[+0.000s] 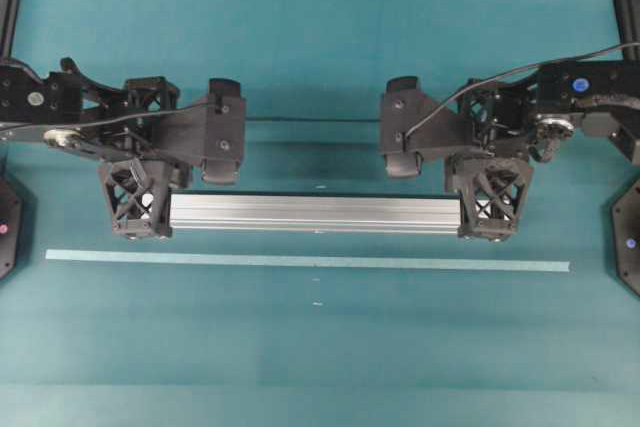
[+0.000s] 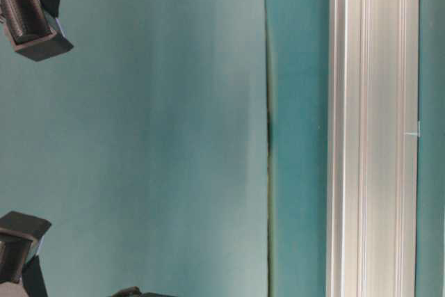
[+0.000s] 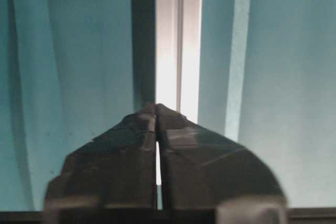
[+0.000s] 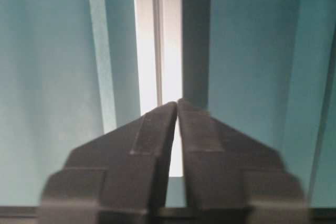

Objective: Lift the metal rail with both hands and move it towards you.
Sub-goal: 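Move both grippers inward over the two ends of the silver rail, then lower and close both grippers on the rail ends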

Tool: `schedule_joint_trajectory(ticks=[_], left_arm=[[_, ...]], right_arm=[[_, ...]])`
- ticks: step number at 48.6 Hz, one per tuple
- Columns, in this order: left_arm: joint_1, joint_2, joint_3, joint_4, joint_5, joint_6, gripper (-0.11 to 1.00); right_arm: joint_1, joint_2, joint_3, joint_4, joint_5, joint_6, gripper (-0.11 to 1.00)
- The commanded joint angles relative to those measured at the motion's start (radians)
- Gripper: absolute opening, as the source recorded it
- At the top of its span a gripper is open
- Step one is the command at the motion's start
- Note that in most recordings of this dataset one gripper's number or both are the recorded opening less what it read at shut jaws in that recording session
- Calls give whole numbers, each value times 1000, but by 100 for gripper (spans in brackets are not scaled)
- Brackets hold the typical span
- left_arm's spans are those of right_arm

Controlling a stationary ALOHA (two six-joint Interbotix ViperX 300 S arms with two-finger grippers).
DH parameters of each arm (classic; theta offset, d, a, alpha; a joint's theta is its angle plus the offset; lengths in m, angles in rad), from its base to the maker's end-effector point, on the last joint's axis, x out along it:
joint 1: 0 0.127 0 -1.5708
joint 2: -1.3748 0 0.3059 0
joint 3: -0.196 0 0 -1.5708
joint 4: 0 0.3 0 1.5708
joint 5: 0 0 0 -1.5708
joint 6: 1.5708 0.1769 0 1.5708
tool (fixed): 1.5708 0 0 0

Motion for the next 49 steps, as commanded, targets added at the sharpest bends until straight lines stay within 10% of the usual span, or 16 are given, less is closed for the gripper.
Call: schedule_joint_trajectory(ticks=[1, 18, 49], left_arm=[[2, -11, -3, 3, -8, -14, 9], [2, -14, 74, 3, -72, -31, 96], [2, 52, 160, 2, -261, -69, 96]], right_arm=[[5, 6, 3, 0, -8, 0, 23], [14, 9, 89, -25, -132, 9, 100], [31, 63, 175, -25, -301, 9, 99]])
